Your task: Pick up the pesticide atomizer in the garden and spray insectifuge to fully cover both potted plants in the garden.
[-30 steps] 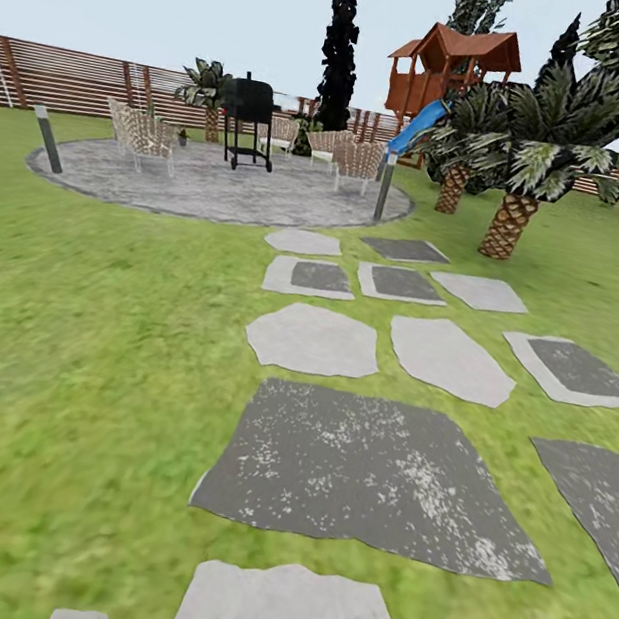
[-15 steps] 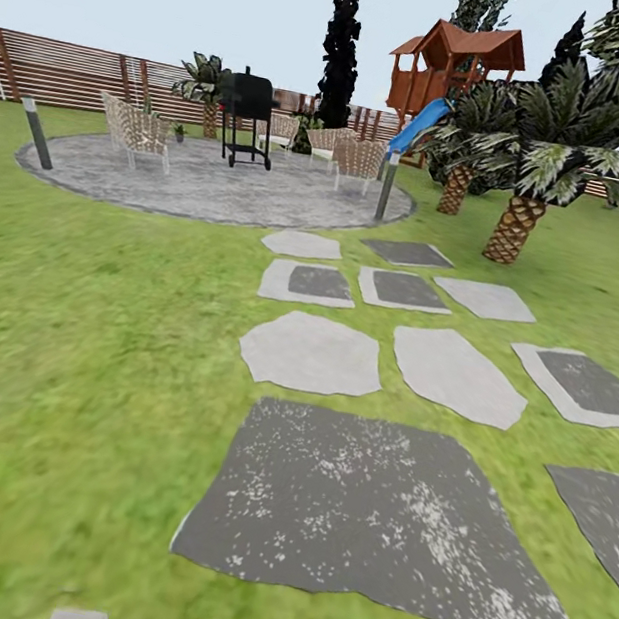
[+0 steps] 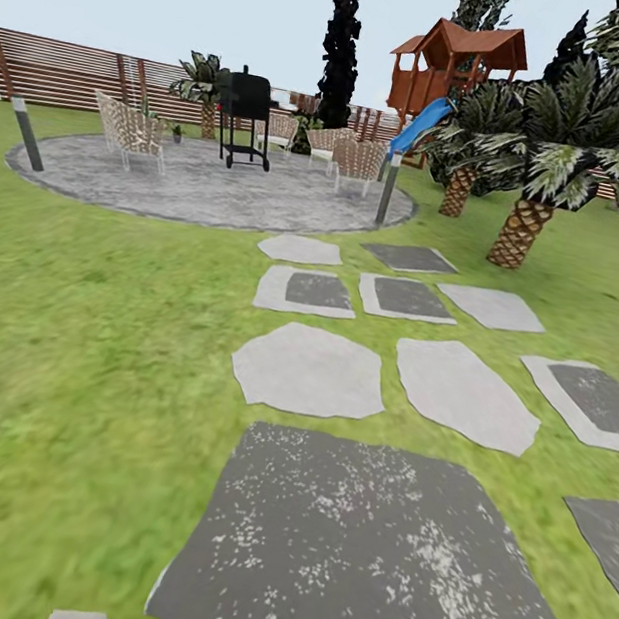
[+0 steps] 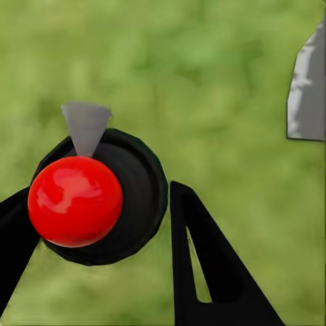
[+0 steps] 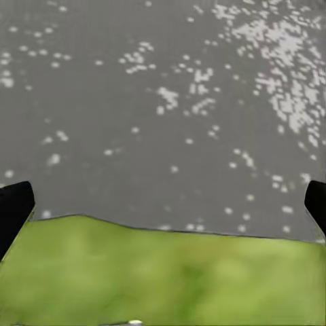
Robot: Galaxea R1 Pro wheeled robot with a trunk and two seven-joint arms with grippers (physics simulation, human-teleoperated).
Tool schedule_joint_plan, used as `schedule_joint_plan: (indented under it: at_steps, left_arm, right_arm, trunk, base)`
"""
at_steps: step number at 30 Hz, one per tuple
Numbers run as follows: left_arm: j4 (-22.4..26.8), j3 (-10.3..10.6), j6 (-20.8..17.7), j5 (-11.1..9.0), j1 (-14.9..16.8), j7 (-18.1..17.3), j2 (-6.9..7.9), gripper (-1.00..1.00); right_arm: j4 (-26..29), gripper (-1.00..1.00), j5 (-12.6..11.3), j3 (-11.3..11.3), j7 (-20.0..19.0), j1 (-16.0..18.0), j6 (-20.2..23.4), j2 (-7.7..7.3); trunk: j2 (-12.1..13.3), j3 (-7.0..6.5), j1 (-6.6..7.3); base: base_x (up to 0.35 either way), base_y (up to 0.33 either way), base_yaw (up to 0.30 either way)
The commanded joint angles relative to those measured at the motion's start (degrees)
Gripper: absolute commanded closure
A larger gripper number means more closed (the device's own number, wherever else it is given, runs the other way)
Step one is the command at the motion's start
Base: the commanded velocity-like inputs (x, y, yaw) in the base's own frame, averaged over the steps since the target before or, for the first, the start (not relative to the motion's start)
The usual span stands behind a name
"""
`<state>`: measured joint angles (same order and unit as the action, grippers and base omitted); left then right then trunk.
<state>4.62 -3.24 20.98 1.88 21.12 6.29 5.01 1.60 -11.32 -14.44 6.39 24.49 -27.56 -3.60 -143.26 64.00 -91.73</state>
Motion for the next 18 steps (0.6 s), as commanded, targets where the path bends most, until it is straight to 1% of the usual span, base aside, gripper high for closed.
schedule_joint_plan:
  at_steps: [1,18]
  left_arm:
    - [-0.1,-0.2,0.2,0.2,0.0,0.0,0.00,1.00]
    - [0.1,-0.3,0.3,0.3,-0.4,0.1,0.09,1.00]
  right_arm:
    - [0.0,-1.00,-0.5,-0.5,0.1,0.0,-0.1,0.00]
    - [0.0,-1.00,-0.5,-0.6,0.0,0.0,-0.1,0.15]
  trunk:
    - [0.0,0.05,-0.02]
    - [0.0,0.05,-0.02]
  base:
    - [0.343,0.000,0.000]
    - [0.343,0.000,0.000]
